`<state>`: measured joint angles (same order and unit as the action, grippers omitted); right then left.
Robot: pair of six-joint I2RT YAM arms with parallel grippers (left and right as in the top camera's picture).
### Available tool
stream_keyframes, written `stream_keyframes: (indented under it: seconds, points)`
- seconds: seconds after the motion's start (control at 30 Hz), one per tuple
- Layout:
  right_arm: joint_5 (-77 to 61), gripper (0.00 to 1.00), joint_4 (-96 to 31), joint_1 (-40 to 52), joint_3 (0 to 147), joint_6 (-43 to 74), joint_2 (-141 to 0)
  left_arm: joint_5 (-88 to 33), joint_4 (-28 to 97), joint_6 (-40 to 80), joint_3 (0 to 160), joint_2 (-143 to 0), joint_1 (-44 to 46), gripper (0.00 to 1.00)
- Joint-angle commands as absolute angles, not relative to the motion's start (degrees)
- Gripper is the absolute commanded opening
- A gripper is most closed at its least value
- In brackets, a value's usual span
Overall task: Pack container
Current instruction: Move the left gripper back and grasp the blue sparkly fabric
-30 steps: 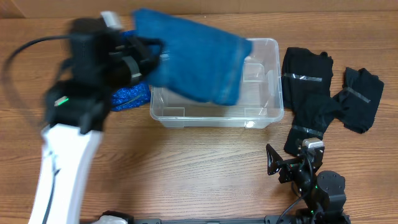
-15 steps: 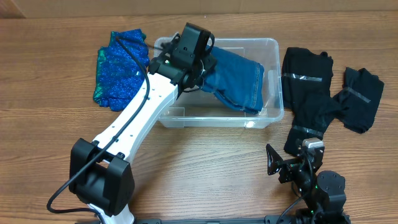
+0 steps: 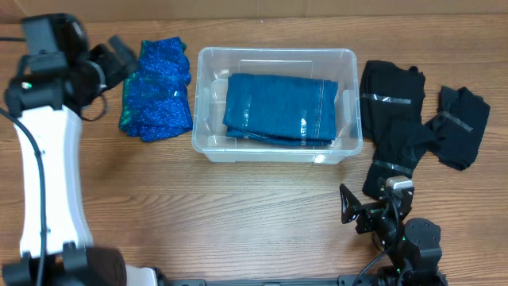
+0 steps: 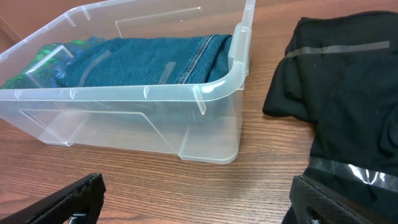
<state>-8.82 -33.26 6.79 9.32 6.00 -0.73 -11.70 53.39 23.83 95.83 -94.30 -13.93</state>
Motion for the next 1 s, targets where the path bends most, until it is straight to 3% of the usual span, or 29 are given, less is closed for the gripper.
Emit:
stream_keyframes:
  seconds: [0.0, 0.13, 0.47, 0.5, 0.53, 0.63, 0.73, 0.83, 0.97]
  points:
    - [-9.13, 1.0, -34.04, 6.68, 8.95, 6.2, -0.19, -20.99, 54.02, 10.41, 95.74, -105.51, -20.38, 1.0]
    - [-9.1, 1.0, -34.04, 6.68, 8.95, 6.2, -0.19, -30.81, 52.01, 7.64, 95.74, -117.51, -23.92, 1.0]
    - [-9.1, 1.0, -34.04, 6.68, 8.95, 6.2, -0.19, -33.47, 42.52, 3.79, 95.74, -129.71, -20.69, 1.0]
    - [-9.1, 1.0, -34.04, 6.68, 8.95, 6.2, -0.19, -32.36, 42.13, 3.81, 95.74, -130.02, -20.1, 0.93]
    - [-9.1, 1.0, -34.04, 6.68, 8.95, 6.2, -0.19, -30.02, 42.15, 3.84, 95.74, -130.28, -19.27, 0.75]
    - [-9.13, 1.0, -34.04, 6.68, 8.95, 6.2, -0.19, -27.16, 42.41, 3.79, 95.74, -130.41, -18.09, 0.39]
    - [-9.13, 1.0, -34.04, 6.68, 8.95, 6.2, -0.19, -24.88, 43.81, 2.13, 95.88, -130.37, -17.72, 0.13]
    - [-9.1, 1.0, -34.04, 6.68, 8.95, 6.2, -0.19, -25.39, 51.0, 1.67, 100.12, -130.04, -18.72, 0.04]
    - [-9.1, 1.0, -34.04, 6.68, 8.95, 6.2, -0.19, -27.77, 67.44, 1.65, 113.71, -126.52, -19.14, 0.04]
